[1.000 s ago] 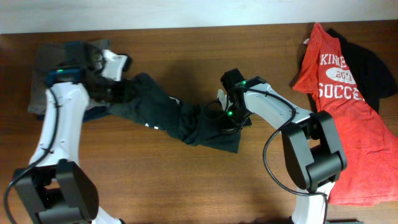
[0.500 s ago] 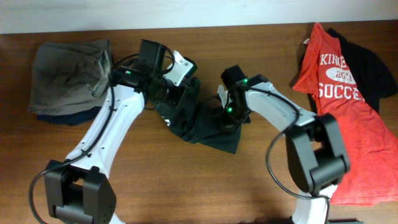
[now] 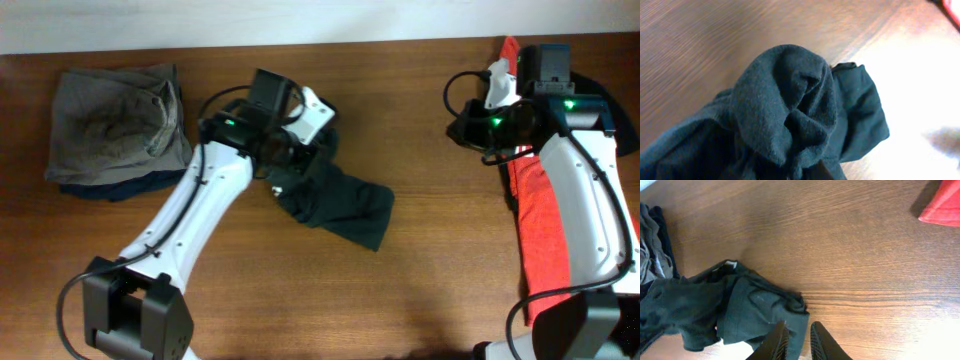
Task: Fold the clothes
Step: 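Fold the left end rightward onto the bundle with the left gripper, then press the folded bundle with the right gripper while left withdraws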
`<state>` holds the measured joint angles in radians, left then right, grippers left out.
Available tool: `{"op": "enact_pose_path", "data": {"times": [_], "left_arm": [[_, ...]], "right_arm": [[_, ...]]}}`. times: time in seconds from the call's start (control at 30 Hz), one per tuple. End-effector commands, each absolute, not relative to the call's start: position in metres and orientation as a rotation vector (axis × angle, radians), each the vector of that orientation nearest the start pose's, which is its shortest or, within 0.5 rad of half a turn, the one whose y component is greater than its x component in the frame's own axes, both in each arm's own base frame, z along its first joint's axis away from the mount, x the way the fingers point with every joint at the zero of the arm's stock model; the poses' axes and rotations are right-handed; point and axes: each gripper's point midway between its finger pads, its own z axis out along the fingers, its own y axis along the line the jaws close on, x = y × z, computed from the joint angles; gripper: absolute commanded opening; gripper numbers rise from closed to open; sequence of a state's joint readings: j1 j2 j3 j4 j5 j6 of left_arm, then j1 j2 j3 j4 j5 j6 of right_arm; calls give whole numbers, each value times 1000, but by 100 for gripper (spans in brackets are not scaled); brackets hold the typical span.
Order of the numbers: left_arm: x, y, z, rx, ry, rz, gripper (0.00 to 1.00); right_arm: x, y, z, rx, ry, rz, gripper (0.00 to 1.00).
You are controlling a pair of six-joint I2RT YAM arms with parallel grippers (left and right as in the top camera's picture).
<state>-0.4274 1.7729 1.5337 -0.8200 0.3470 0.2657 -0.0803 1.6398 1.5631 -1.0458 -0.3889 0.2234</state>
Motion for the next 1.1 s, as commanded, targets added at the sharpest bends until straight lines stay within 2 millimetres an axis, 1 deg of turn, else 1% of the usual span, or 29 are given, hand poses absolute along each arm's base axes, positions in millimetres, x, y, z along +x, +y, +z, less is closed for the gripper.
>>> {"op": "enact_pose_path", "data": {"times": [0.0,0.07,0.1,0.2,0.23,0.27,0.3,0.37,0.4,0.47,0.5,0.53,0.6,0.67,0.7,0.73,0.8,0.83,0.87,0.9,0.93,0.97,1.0,1.03,1.07], "left_arm": [[363,-267,187,1078,2330,-551,0],[356,-278,181,1116,2331,-563,1],[347,-288,174,1156,2338,-573,16],[325,-311,155,1256,2360,-597,77],[319,-316,152,1281,2362,-601,84],[314,-321,149,1303,2365,-605,87],[309,-325,147,1322,2364,-609,92],[305,-330,147,1338,2354,-612,92],[306,-330,148,1337,2351,-612,92],[315,-325,150,1308,2349,-598,92],[324,-320,157,1269,2349,-594,92],[336,-313,168,1204,2354,-595,92],[360,-298,198,1089,2334,-588,93],[388,-276,246,977,2264,-562,96],[396,-268,261,943,2237,-550,98],[407,-254,282,880,2207,-536,99],[426,-226,311,749,2179,-511,99],[435,-211,320,691,2173,-499,99],[445,-191,326,631,2172,-478,99],[453,-170,326,579,2184,-454,99],[456,-158,324,550,2197,-441,99],[460,-138,320,502,2224,-420,99],[461,-130,319,482,2233,-412,99],[464,-112,317,438,2249,-395,99],[465,-105,317,422,2254,-388,99]], "right_arm": [[392,32,206,254,2654,583,21],[393,32,207,252,2650,583,21],[393,32,207,252,2648,583,21],[395,31,207,252,2641,577,23],[395,28,207,260,2640,575,24],[395,25,207,272,2638,573,24],[395,19,207,293,2637,569,24],[394,12,207,320,2635,570,24],[393,10,207,322,2635,570,24],[391,10,205,308,2646,566,24],[389,10,205,307,2653,567,24],[388,10,204,303,2660,567,24],[386,12,203,300,2668,572,25],[382,26,204,243,2678,632,25],[381,31,204,217,2681,647,25],[378,41,203,171,2695,654,25],[375,59,202,43,2702,659,25],[374,69,201,-37,2704,659,28],[371,89,198,-201,2697,668,32],[369,106,194,-333,2690,668,35],[367,119,191,-427,2680,668,38],[366,142,183,-560,2663,674,46],[367,153,178,-621,2651,674,48],[369,176,164,-730,2636,672,56],[370,183,158,-762,2633,673,57]]}}
